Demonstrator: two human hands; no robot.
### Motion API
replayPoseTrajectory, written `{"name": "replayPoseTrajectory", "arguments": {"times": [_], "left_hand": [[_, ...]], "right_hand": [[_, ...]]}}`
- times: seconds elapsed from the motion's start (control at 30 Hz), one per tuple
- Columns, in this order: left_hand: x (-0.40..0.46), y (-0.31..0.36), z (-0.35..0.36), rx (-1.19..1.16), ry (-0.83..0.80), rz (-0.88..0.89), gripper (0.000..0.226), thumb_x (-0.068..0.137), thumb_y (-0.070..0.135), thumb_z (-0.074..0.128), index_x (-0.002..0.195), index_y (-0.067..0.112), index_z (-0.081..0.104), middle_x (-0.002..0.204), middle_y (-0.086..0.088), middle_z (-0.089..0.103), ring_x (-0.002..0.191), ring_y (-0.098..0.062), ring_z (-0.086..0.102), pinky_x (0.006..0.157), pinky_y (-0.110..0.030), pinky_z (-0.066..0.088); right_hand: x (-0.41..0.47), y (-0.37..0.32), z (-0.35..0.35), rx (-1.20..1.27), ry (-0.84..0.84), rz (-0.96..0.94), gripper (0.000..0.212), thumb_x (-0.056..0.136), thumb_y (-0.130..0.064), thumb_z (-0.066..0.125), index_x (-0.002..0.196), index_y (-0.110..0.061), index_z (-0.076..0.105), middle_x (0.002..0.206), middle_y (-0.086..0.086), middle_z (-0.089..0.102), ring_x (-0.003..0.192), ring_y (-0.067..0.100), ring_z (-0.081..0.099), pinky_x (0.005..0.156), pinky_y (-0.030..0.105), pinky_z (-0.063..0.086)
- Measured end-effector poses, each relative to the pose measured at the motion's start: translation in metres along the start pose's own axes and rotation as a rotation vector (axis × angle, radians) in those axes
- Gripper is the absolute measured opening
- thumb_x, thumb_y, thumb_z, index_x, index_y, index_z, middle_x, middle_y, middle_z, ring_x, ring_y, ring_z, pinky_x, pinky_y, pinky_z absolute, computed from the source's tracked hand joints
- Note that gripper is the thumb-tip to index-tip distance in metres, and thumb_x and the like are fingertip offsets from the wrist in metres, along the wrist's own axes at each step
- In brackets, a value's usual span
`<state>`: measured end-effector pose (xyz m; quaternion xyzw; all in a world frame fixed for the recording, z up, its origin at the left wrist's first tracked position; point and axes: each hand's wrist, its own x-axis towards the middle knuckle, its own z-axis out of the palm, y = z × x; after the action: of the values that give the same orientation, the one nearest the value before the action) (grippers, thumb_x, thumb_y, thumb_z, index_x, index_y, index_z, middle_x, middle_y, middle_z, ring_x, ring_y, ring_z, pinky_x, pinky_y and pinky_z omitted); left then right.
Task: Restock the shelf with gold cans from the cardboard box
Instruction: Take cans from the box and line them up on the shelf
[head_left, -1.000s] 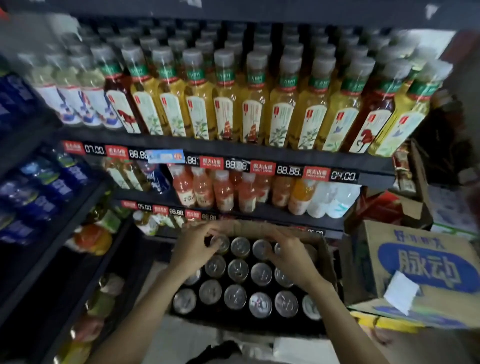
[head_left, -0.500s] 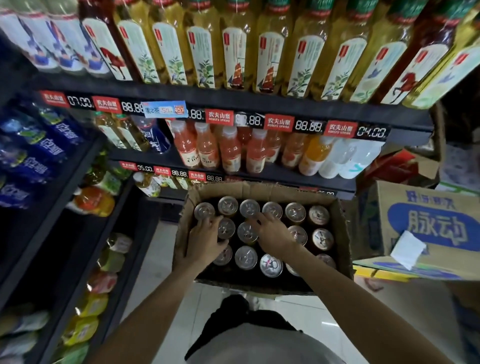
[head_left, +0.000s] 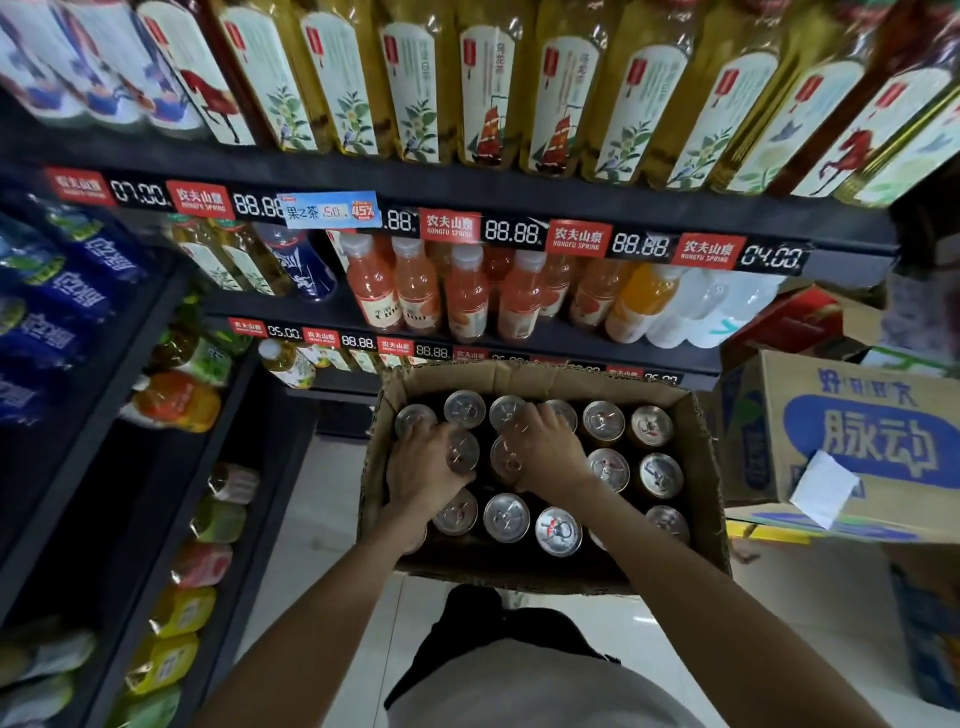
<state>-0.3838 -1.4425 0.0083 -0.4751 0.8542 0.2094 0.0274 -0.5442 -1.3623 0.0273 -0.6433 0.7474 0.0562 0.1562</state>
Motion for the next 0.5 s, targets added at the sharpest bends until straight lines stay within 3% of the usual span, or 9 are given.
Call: {"name": "replayPoseTrajectory", "arguments": {"times": [0.1, 0.2, 0.27, 0.33, 0.5], "left_hand": [[-0.015, -0.003, -0.029, -0.279, 0.161, 0.03, 0.06, 0.064, 0.046, 0.079, 0.117, 0.031, 0.057, 0.116, 0.005, 0.051, 0.108, -0.016, 0.052, 0.079, -0.028, 0.047], [-0.023, 0.004, -0.067, -0.686, 0.235, 0.025, 0.058, 0.063, 0.033, 0.085, 0.114, 0.029, 0.059, 0.111, 0.008, 0.051, 0.105, -0.011, 0.054, 0.084, -0.024, 0.047], [-0.024, 0.014, -0.098, -0.868, 0.252, 0.08, 0.058, 0.062, 0.034, 0.084, 0.114, 0.032, 0.059, 0.113, 0.011, 0.052, 0.107, -0.009, 0.055, 0.089, -0.031, 0.05], [-0.023, 0.029, -0.133, -1.006, 0.247, 0.112, 0.06, 0.059, 0.045, 0.081, 0.114, 0.035, 0.058, 0.119, 0.01, 0.055, 0.11, -0.008, 0.055, 0.089, -0.031, 0.05], [-0.015, 0.068, -0.214, -1.182, 0.187, 0.197, 0.044, 0.06, 0.05, 0.078, 0.102, 0.044, 0.063, 0.117, 0.009, 0.061, 0.112, -0.012, 0.056, 0.08, -0.024, 0.05]], "right_hand": [[-0.027, 0.009, -0.033, 0.431, 0.128, 0.091, 0.075, 0.06, -0.037, 0.085, 0.125, -0.021, 0.051, 0.122, 0.002, 0.054, 0.115, 0.024, 0.048, 0.091, 0.036, 0.045], [-0.053, 0.017, -0.078, 1.037, 0.204, 0.193, 0.063, 0.061, -0.022, 0.087, 0.113, -0.022, 0.053, 0.102, -0.01, 0.062, 0.095, 0.011, 0.061, 0.077, 0.021, 0.051], [-0.063, 0.018, -0.108, 1.283, 0.243, 0.175, 0.056, 0.066, -0.016, 0.083, 0.113, -0.021, 0.055, 0.103, -0.01, 0.064, 0.092, 0.005, 0.063, 0.073, 0.017, 0.051], [-0.067, 0.018, -0.138, 1.436, 0.297, 0.122, 0.055, 0.069, -0.015, 0.08, 0.118, -0.019, 0.055, 0.109, -0.005, 0.065, 0.093, 0.002, 0.065, 0.071, 0.018, 0.052], [-0.066, 0.013, -0.208, 1.508, 0.393, 0.04, 0.047, 0.063, -0.045, 0.081, 0.104, -0.031, 0.064, 0.103, -0.005, 0.071, 0.103, 0.016, 0.066, 0.078, 0.03, 0.054]]}}
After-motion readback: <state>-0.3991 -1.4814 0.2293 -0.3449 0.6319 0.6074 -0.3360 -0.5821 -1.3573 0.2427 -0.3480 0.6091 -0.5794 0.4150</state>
